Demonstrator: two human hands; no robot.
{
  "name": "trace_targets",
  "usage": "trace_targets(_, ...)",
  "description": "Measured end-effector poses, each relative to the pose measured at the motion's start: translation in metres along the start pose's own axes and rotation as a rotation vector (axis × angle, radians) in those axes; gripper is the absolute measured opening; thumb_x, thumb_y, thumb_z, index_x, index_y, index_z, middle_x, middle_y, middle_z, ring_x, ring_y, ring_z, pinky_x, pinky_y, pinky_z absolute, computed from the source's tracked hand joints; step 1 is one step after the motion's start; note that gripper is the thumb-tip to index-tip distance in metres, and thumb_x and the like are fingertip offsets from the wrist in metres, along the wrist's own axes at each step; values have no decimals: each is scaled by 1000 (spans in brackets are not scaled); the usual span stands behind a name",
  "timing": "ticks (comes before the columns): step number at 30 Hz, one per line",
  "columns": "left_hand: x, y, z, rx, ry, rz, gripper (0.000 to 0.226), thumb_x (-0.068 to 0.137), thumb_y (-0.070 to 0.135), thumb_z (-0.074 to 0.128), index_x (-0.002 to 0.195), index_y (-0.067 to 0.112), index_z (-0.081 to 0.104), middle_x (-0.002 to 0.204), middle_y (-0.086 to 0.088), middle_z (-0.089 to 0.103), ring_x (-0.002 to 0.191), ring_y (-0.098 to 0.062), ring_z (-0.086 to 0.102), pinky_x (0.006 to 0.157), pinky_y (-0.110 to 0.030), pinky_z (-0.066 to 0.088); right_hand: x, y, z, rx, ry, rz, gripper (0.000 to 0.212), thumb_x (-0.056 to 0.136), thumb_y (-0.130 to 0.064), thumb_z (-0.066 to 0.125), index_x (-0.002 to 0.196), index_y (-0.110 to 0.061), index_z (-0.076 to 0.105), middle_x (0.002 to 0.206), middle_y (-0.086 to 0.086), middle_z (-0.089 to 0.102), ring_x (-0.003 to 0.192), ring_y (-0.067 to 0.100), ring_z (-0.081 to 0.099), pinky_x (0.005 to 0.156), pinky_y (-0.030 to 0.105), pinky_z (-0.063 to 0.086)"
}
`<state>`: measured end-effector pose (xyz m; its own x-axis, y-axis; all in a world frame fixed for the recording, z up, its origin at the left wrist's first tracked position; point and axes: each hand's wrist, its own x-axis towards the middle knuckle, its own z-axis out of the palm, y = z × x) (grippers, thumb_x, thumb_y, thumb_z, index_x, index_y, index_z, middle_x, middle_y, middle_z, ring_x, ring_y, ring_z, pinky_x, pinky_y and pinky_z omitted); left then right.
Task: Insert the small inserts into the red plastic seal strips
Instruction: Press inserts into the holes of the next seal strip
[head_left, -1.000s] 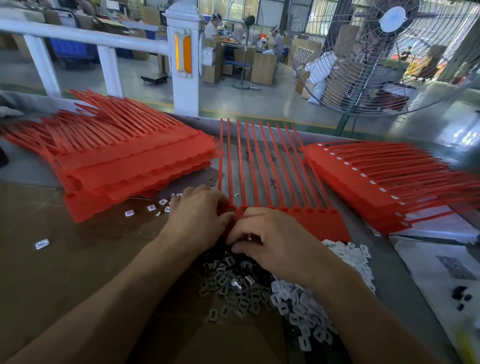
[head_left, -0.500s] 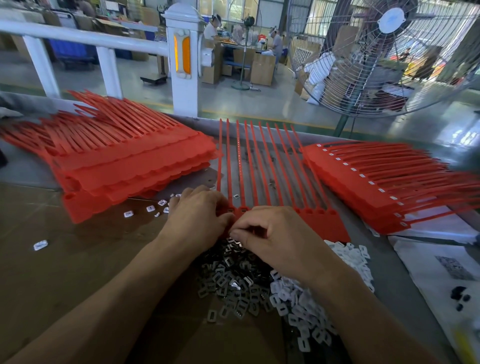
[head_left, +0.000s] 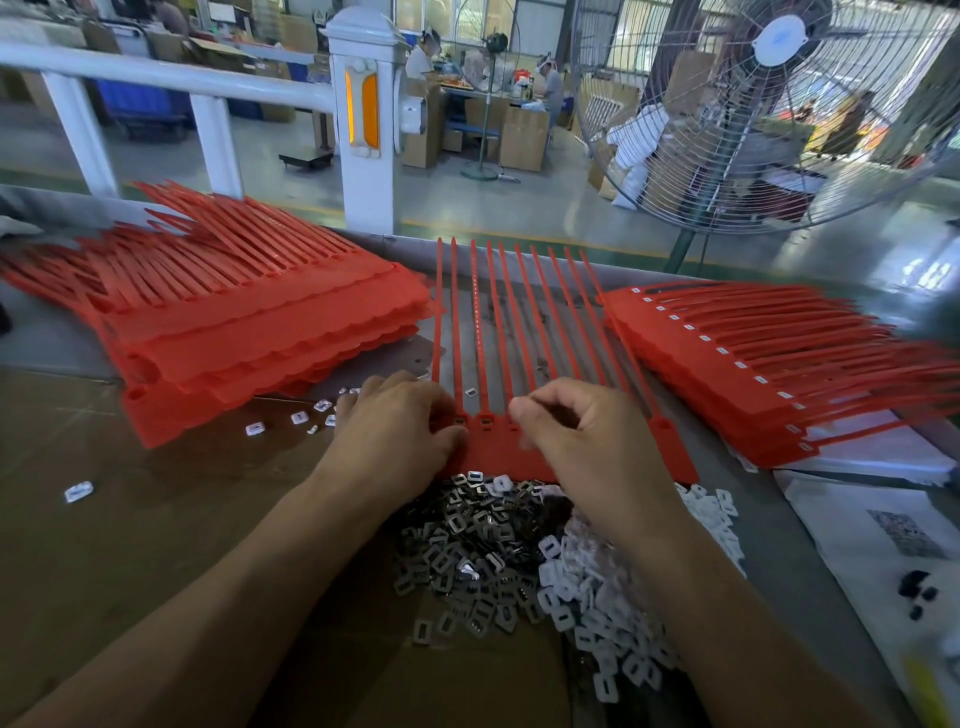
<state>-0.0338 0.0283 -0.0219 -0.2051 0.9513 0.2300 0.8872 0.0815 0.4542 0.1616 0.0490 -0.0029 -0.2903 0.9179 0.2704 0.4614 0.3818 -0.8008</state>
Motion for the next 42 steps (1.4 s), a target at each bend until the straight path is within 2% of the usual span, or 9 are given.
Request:
trace_targets(3, 0, 0, 0, -12, -3, 2, 30, 91, 50, 65, 118, 37, 67, 120, 12, 58, 119, -16, 45, 108, -44, 28, 2, 1, -6, 45, 52, 60, 29, 101, -45, 61, 78, -29, 70, 68, -10, 70, 52, -2, 56, 50, 11, 41)
trace_targets(7, -1, 0, 0, -17, -4, 3, 31, 91, 51, 65, 119, 37, 67, 123, 12, 58, 120, -16, 44, 108, -44, 27, 4, 6, -11, 92, 83, 65, 31, 100, -40, 66, 71, -29, 69, 60, -9, 65, 44, -1, 48, 46, 11, 38)
trace_targets(13, -1, 1, -1, -20, -9, 4, 31, 91, 51, 65, 118, 37, 67, 122, 12, 58, 119, -16, 45, 107, -43, 27, 6, 9, -11, 158, 79, 89, 9, 94, -36, 74, 89, -34, 80, 75, -14, 75, 63, -4, 64, 66, 16, 47)
trace_targets(17, -1, 1, -1, -18, -12, 2, 31, 91, 51, 65, 118, 37, 68, 122, 11, 58, 119, -16, 45, 106, -43, 27, 7, 11, -12, 180, 80, 134, 15, 93, -26, 76, 106, -29, 82, 83, -20, 77, 68, -8, 68, 57, 6, 47)
trace_targets(21, -1, 2, -2, -13, -15, -2, 32, 91, 51, 65, 120, 37, 67, 123, 11, 58, 121, -16, 44, 107, -43, 27, 9, 13, -14, 133, 55, 165, 22, 95, -23, 74, 116, -29, 79, 106, -14, 77, 70, -7, 70, 56, -1, 42)
trace_targets(24, -1, 2, -2, -11, -15, -1, 32, 91, 50, 65, 120, 37, 67, 124, 10, 58, 122, -17, 45, 107, -43, 27, 10, 15, -14, 135, 32, 183, 24, 99, -16, 69, 120, -24, 77, 101, -14, 76, 71, -10, 69, 57, -2, 42)
trace_targets(30, -1, 2, -3, -15, -16, 4, 31, 91, 50, 65, 120, 37, 67, 125, 10, 59, 123, -18, 46, 107, -45, 28, 11, 17, -14, 126, 37, 155, 21, 96, -7, 71, 109, -19, 80, 75, -16, 76, 66, -4, 70, 56, 0, 44)
trace_targets(38, -1, 2, -2, -16, -15, -2, 31, 91, 51, 65, 119, 38, 67, 124, 11, 58, 122, -16, 46, 108, -44, 28, 14, 17, -14, 69, 87, 139, 14, 91, -16, 79, 93, -29, 76, 85, -22, 76, 68, 1, 72, 59, 7, 49)
trace_targets(42, -1, 2, -2, -21, -13, 1, 31, 91, 51, 65, 119, 38, 67, 124, 11, 58, 122, -16, 46, 108, -44, 28, 17, 22, -15, -46, 99, 116, 10, 89, -25, 81, 94, -33, 78, 86, -20, 73, 84, -16, 64, 64, 0, 44)
